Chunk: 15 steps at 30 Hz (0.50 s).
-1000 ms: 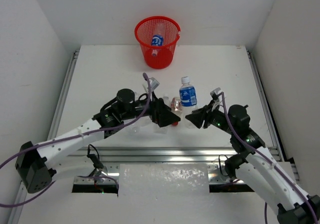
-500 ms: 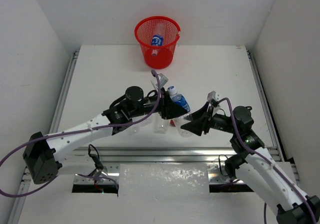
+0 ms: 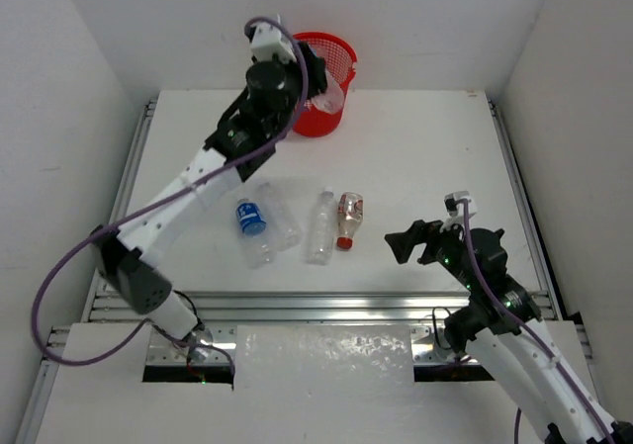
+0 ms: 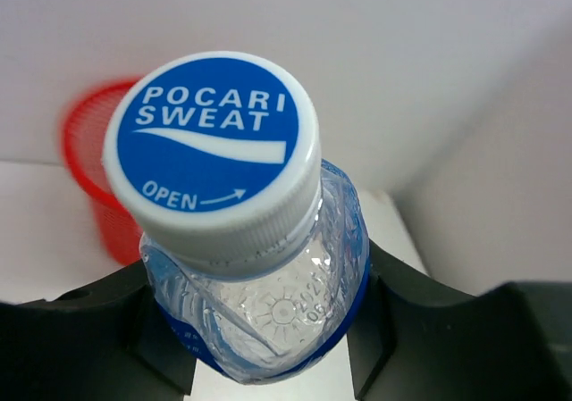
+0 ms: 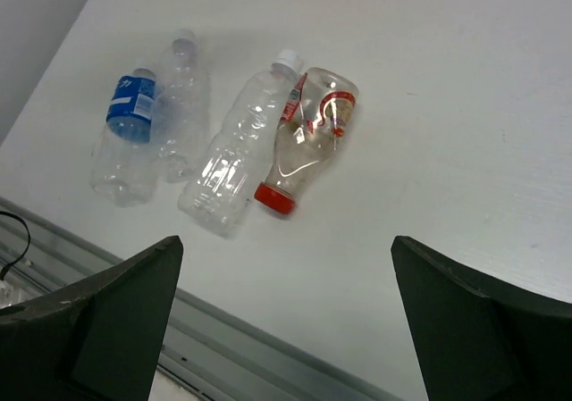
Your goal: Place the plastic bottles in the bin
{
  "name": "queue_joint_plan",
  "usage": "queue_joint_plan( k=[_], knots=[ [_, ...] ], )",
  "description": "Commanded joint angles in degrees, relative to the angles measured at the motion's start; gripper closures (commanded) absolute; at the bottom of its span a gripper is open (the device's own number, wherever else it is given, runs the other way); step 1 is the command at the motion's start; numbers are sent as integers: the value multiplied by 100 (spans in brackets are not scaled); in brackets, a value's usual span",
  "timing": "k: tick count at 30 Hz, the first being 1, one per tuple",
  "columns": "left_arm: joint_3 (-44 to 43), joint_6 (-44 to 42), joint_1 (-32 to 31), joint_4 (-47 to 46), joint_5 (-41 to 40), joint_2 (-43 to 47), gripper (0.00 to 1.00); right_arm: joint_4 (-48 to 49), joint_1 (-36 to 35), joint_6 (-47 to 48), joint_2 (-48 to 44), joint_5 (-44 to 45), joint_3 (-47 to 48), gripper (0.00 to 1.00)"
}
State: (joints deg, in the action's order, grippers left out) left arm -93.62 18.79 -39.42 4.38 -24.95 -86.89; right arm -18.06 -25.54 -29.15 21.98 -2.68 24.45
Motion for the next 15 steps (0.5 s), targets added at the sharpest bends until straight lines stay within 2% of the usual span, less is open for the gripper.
queue_joint_plan(
  k=[1, 3, 7, 9, 12, 13, 15],
  knots=[
    [-1041, -550, 768, 283, -740, -1204, 100, -365, -12, -197, -255, 383, 87, 1],
    [-2766, -787, 1075, 483, -652, -2220, 100, -426, -12, -197, -273, 294, 113, 1],
    [-4633, -1131, 1436, 512, -546, -3692, 96, -567, -4, -311, -299, -65, 69, 1],
    [-4648, -1036, 1673, 57, -371, -4036, 92, -523, -12, -372, -378, -302, -98, 1],
    [-4314, -650, 1990, -631, 147, -4125, 78, -557, -12, -434, -475, -426, -230, 1],
    [-4348, -544, 2052, -658, 514, -4186, 65, -566, -12, -451, -492, -444, -273, 1],
    [-4664, -306, 2219, -667, 850, -4484, 51, -558, -12, -487, -545, -488, -317, 1]
  ],
)
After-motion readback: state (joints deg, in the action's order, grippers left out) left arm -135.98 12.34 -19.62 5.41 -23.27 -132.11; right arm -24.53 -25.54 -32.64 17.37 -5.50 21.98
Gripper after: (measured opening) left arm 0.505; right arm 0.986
